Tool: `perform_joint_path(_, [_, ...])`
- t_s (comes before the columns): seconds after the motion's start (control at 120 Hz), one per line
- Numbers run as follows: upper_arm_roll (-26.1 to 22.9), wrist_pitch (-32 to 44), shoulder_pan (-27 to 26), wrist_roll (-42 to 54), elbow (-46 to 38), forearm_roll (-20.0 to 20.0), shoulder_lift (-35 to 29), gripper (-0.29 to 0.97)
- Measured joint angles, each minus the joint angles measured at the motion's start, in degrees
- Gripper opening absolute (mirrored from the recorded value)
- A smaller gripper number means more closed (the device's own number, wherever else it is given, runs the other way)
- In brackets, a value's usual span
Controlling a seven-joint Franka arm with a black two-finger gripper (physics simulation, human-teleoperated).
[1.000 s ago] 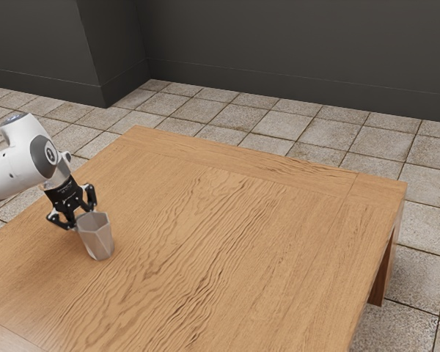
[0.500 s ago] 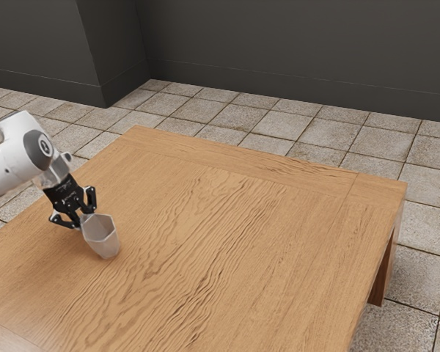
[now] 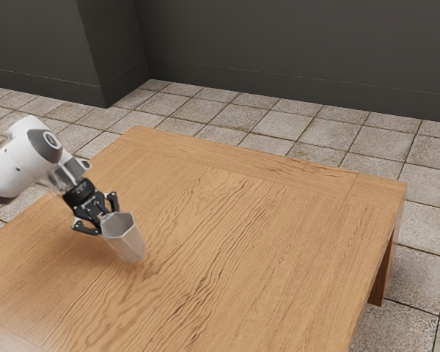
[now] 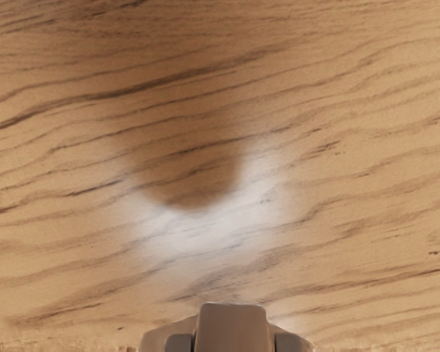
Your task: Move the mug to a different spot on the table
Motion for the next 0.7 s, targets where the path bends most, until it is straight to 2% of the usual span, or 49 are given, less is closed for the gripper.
perform_joint_path(0.25, [-2.7, -0.8, 0.0, 0.7, 4.9, -3.8, 3.2, -0.04])
perform_joint_path(0.7, [-3.8, -0.9, -0.1, 1.1, 7.0, -5.1, 8.5, -0.07])
